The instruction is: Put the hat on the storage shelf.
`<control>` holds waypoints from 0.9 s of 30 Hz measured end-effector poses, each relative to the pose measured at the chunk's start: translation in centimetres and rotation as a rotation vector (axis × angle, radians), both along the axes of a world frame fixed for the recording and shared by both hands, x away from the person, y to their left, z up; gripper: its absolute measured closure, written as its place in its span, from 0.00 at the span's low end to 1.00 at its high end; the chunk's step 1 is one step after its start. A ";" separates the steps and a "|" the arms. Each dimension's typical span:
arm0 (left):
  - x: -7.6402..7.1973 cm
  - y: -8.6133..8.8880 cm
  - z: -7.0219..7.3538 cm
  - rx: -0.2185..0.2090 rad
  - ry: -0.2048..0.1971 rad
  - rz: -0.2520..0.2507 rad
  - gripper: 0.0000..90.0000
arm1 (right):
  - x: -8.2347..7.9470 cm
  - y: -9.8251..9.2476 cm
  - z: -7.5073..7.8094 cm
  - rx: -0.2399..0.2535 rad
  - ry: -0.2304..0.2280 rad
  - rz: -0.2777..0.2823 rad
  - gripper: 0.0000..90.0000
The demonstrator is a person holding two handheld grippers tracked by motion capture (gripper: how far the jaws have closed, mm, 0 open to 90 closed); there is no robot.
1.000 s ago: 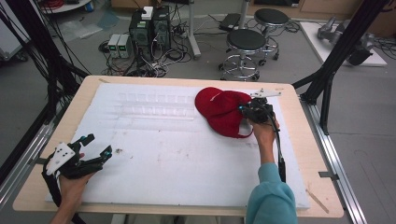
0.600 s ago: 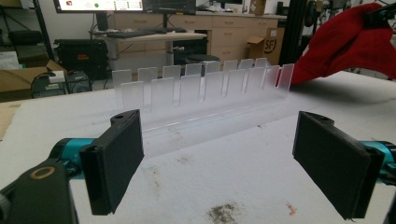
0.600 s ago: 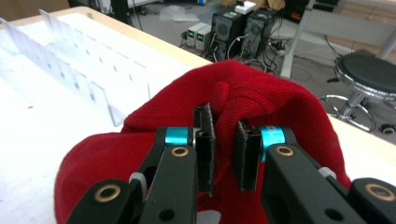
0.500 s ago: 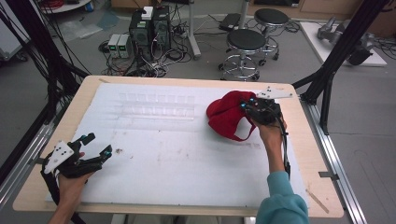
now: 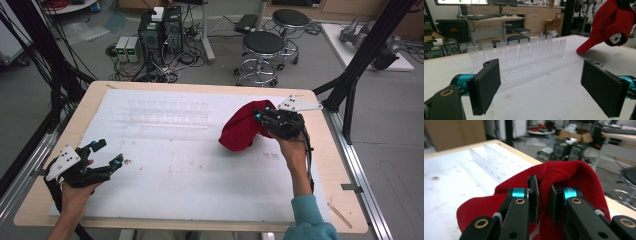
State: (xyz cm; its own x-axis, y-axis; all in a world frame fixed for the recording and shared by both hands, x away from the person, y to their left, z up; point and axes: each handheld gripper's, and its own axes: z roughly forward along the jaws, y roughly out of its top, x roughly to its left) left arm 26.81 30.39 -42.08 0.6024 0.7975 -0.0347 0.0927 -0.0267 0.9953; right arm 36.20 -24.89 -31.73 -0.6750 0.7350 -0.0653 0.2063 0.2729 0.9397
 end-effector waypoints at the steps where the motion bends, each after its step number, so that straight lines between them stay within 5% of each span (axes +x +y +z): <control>1: 0.0 -0.1 0.2 0.001 0.003 -0.009 0.18 | -0.2 0.1 0.1 0.010 -0.006 0.018 0.90; 13: 0.1 -1.2 2.5 -0.012 0.001 -0.083 0.18 | -2.1 1.4 1.2 0.116 -0.043 0.192 0.90; 27: 0.8 -3.3 6.6 0.028 -0.012 -0.172 0.18 | -2.8 4.7 1.7 0.124 -0.044 0.425 0.90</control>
State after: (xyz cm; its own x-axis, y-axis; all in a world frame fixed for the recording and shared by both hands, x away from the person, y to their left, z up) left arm 27.57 27.13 -35.50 0.7304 0.6830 -0.0058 0.0722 -0.0687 0.9950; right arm 33.36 -20.16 -30.06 -0.9175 0.3966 -0.0300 0.0587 0.2096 0.9760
